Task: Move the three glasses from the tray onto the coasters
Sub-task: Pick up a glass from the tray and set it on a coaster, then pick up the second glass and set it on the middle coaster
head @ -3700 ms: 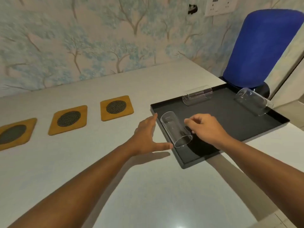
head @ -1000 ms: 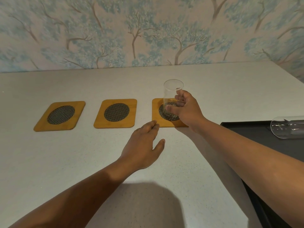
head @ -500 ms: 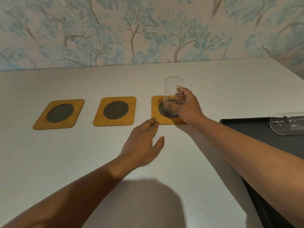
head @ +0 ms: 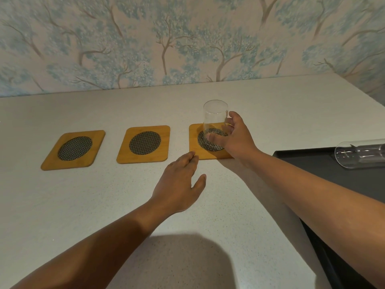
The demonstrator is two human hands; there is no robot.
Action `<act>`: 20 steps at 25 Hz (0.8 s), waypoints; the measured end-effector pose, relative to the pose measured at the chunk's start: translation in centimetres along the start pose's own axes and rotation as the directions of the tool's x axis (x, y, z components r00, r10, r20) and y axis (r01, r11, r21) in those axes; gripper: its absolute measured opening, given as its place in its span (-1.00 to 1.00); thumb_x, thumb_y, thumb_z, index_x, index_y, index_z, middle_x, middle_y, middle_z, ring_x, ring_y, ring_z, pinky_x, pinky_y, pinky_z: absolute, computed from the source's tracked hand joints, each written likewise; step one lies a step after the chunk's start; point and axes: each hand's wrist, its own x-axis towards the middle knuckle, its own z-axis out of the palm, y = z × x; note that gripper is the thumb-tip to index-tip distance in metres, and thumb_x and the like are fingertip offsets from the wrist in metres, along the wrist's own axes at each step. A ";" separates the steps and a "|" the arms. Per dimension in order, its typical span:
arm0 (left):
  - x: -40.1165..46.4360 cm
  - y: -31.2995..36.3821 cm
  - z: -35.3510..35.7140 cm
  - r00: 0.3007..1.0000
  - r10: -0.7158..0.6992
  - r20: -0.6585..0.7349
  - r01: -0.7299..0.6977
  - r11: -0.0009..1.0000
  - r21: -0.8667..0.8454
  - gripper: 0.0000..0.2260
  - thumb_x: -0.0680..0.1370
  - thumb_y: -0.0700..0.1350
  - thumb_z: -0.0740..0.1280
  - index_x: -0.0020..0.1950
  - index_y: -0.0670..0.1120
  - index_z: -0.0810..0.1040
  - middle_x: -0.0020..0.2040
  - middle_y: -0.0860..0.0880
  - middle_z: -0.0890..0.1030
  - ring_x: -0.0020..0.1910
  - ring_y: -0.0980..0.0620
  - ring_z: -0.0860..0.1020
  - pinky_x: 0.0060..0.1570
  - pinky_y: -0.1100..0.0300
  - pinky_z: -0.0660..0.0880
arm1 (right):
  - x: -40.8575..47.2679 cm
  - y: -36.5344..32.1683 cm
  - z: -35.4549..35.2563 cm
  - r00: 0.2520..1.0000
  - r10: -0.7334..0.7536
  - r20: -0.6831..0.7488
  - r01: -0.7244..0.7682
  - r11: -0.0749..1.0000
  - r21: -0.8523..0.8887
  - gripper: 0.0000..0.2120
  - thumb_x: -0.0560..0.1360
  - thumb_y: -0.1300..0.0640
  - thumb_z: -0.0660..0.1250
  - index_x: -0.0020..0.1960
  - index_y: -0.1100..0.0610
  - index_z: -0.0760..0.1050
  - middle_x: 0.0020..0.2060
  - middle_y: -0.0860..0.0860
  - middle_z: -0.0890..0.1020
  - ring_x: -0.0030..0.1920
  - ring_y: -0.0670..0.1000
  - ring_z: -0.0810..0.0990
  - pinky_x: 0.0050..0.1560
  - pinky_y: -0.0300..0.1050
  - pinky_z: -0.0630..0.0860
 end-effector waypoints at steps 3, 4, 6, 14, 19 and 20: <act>0.0 0.0 0.2 1.000 0.000 -0.004 0.000 1.000 0.002 -0.40 0.63 0.22 0.13 0.60 -0.03 0.20 0.63 0.02 0.18 0.57 0.01 0.18 0.50 0.10 0.16 | -1.9 -1.1 -2.0 0.999 -0.042 -0.001 0.042 0.999 -0.016 0.05 0.37 -0.02 0.63 0.65 0.03 0.06 0.59 0.06 0.28 0.53 0.07 0.31 0.46 0.08 0.38; -0.1 0.1 0.2 1.000 0.003 -0.011 -0.003 1.000 0.020 -0.41 0.63 0.22 0.13 0.59 -0.04 0.23 0.62 0.00 0.20 0.56 -0.01 0.21 0.50 0.07 0.20 | -2.8 -1.5 -2.9 0.998 -0.063 0.001 0.063 0.997 -0.032 0.03 0.38 -0.02 0.62 0.65 0.03 0.06 0.59 0.06 0.28 0.53 0.06 0.31 0.46 0.05 0.36; -0.4 0.4 0.1 0.998 0.041 -0.047 -0.037 0.995 0.089 -0.46 0.63 0.17 0.18 0.54 -0.07 0.34 0.57 -0.06 0.31 0.51 -0.07 0.32 0.45 -0.02 0.33 | -4.7 -2.0 -5.5 0.994 -0.111 -0.013 0.109 0.989 -0.103 -0.03 0.42 0.00 0.60 0.64 0.03 0.10 0.57 0.04 0.31 0.52 0.03 0.33 0.47 0.00 0.35; 0.7 8.3 2.3 0.954 0.217 -0.209 -0.228 0.973 -0.032 -0.67 0.56 0.05 0.33 0.24 -0.07 0.62 0.24 -0.02 0.58 0.18 -0.05 0.54 0.19 -0.01 0.45 | -10.5 0.6 -18.8 0.976 -0.201 -0.088 0.111 0.799 -0.591 -0.24 0.51 0.10 0.46 0.62 0.08 0.19 0.58 0.04 0.29 0.55 0.06 0.26 0.48 -0.15 0.20; 3.4 15.2 5.2 0.919 0.362 -0.158 -0.377 0.924 -0.072 -0.63 0.64 0.04 0.18 0.35 -0.07 0.57 0.41 -0.03 0.50 0.40 -0.02 0.42 0.37 0.02 0.31 | -11.8 3.2 -25.8 0.981 -0.196 -0.001 0.094 0.476 -0.874 -0.17 0.45 0.10 0.44 0.63 0.10 0.15 0.59 0.10 0.27 0.59 0.13 0.17 0.55 0.08 0.15; 4.0 15.8 5.6 0.909 0.389 -0.149 -0.400 0.915 -0.056 -0.64 0.65 0.02 0.17 0.35 -0.07 0.57 0.41 -0.04 0.50 0.41 -0.03 0.42 0.37 -0.04 0.34 | -11.7 3.7 -26.9 0.984 -0.175 0.026 0.094 0.396 -0.913 -0.16 0.44 0.10 0.42 0.64 0.09 0.13 0.60 0.10 0.25 0.60 0.14 0.14 0.56 0.09 0.12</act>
